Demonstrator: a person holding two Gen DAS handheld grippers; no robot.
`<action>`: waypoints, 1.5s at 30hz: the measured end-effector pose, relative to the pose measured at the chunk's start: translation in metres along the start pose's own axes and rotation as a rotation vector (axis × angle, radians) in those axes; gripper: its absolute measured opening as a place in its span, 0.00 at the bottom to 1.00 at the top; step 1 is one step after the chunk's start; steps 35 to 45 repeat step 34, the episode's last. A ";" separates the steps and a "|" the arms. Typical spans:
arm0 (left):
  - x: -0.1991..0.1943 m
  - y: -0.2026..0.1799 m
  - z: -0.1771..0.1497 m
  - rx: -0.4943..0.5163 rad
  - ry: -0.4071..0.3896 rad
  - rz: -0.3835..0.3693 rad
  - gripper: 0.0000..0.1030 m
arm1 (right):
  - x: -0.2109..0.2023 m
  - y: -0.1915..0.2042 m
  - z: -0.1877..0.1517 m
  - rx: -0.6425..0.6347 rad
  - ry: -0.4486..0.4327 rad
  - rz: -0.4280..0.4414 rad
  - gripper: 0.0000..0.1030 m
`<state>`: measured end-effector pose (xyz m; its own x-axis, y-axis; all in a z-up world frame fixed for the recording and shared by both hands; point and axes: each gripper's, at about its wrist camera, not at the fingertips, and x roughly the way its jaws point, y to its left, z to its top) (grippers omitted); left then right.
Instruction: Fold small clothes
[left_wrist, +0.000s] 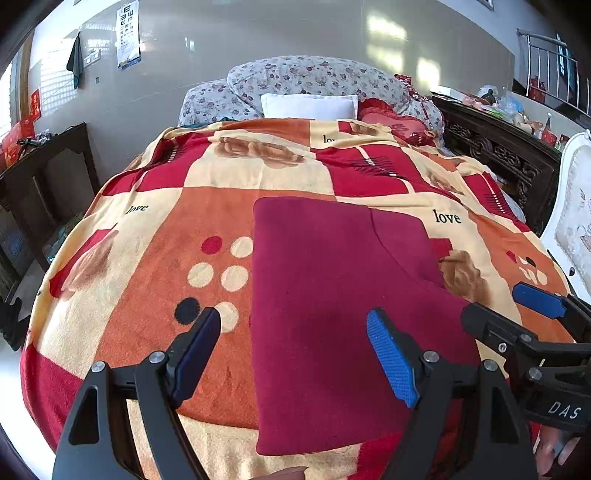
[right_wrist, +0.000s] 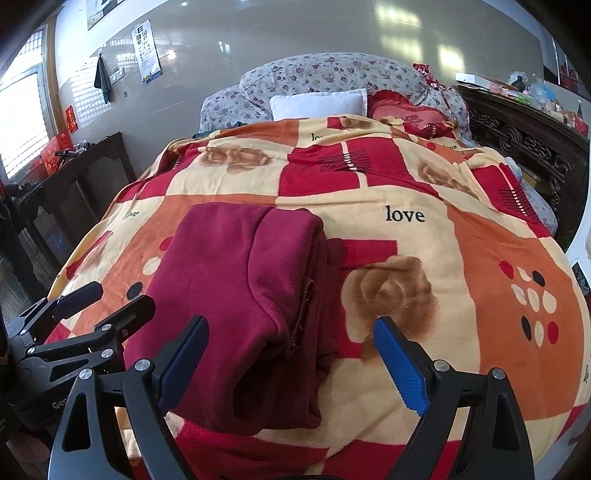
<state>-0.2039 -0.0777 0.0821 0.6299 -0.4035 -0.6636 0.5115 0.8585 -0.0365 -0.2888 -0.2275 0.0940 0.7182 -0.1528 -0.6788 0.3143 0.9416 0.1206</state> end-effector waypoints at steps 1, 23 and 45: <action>0.000 -0.001 0.000 0.003 -0.001 -0.001 0.78 | 0.000 0.000 0.000 0.000 0.000 -0.001 0.91; 0.002 -0.007 0.000 0.019 0.004 -0.002 0.78 | 0.003 -0.001 0.000 0.016 0.018 0.003 0.92; 0.006 -0.007 -0.001 0.025 0.005 -0.010 0.78 | 0.008 -0.003 -0.002 0.022 0.035 0.013 0.92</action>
